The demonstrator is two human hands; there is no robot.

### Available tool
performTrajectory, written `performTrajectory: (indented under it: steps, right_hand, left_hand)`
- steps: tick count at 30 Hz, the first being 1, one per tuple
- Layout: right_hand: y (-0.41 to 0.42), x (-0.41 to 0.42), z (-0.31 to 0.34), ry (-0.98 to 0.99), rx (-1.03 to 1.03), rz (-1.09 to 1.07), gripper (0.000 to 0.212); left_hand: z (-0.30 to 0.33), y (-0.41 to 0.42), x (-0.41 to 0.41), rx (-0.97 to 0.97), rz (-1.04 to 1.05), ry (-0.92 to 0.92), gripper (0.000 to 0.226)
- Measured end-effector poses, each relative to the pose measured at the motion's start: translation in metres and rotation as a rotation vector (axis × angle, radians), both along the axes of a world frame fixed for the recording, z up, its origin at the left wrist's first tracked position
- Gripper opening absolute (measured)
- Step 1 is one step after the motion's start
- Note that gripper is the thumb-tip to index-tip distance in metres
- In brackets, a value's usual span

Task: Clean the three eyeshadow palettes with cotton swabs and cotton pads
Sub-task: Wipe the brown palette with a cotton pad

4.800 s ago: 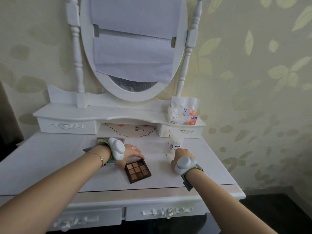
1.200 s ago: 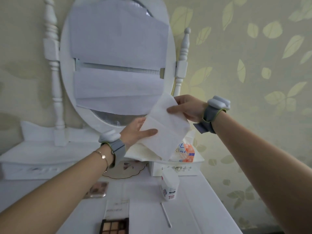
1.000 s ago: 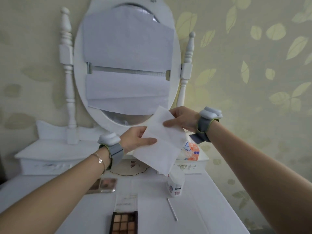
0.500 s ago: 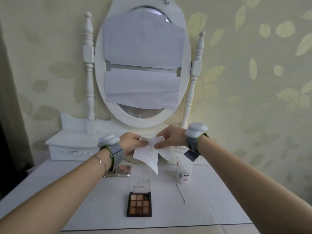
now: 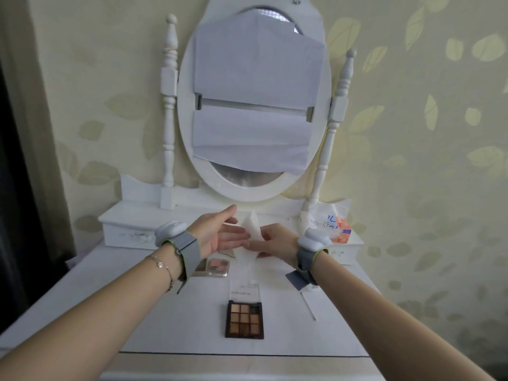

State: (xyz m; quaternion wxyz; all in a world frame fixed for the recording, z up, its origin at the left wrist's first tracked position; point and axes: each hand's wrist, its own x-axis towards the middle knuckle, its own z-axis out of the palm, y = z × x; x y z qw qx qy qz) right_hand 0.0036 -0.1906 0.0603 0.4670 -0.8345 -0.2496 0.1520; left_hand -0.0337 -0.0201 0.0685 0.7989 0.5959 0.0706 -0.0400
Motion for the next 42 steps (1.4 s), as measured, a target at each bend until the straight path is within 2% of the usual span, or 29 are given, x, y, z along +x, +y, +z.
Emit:
performTrajectory:
  steps: [3,5,6,7,10,11,13,16,21,25,30,33,39,42]
  right_hand:
    - [0.008,0.005,-0.008,0.159,0.211,-0.098,0.012]
    - [0.01,0.008,-0.008,0.247,0.283,-0.115,0.015]
    - [0.009,0.008,-0.006,0.276,0.293,-0.102,0.018]
    - [0.007,0.008,-0.005,0.298,0.294,-0.088,0.019]
    - [0.0,0.009,-0.003,0.327,0.234,-0.042,0.024]
    - [-0.001,0.009,-0.002,0.319,0.218,-0.032,0.027]
    - [-0.005,0.011,-0.001,0.292,0.199,-0.028,0.027]
    - [-0.009,0.016,0.001,0.299,0.239,-0.085,0.024]
    - [-0.014,0.02,-0.002,0.465,0.437,-0.237,0.011]
    - [-0.016,0.019,-0.004,0.499,0.456,-0.236,0.016]
    - [-0.014,0.021,-0.002,0.469,0.403,-0.24,0.002]
    - [-0.013,0.022,-0.002,0.447,0.369,-0.227,0.003]
    - [-0.016,0.027,-0.004,0.256,0.383,-0.24,0.008]
    - [-0.019,0.026,-0.001,0.238,0.392,-0.21,0.013]
  left_hand:
    - [-0.003,-0.001,0.002,0.076,0.078,-0.071,0.015]
    - [-0.009,0.003,0.008,0.322,0.189,-0.148,0.003]
    - [-0.012,0.006,0.011,0.455,0.211,-0.175,0.004]
    - [-0.013,0.01,0.013,0.562,0.191,-0.183,0.014]
    - [-0.016,0.016,0.014,0.646,0.015,-0.116,0.05]
    - [-0.016,0.016,0.013,0.666,-0.032,-0.104,0.048]
    - [-0.018,0.014,0.012,0.701,-0.066,-0.1,0.028]
    - [-0.021,0.01,0.014,0.607,-0.035,-0.113,0.013]
    - [-0.02,0.005,0.016,0.418,0.057,-0.095,0.017]
    - [-0.014,0.003,0.013,0.288,0.073,-0.086,0.012]
    - [-0.011,0.0,0.01,0.22,0.068,-0.057,0.019]
    - [-0.013,0.0,0.01,0.25,0.086,-0.055,0.011]
    - [-0.014,0.001,0.011,0.235,0.063,-0.052,0.023]
    - [-0.014,0.002,0.012,0.227,0.072,-0.075,0.019]
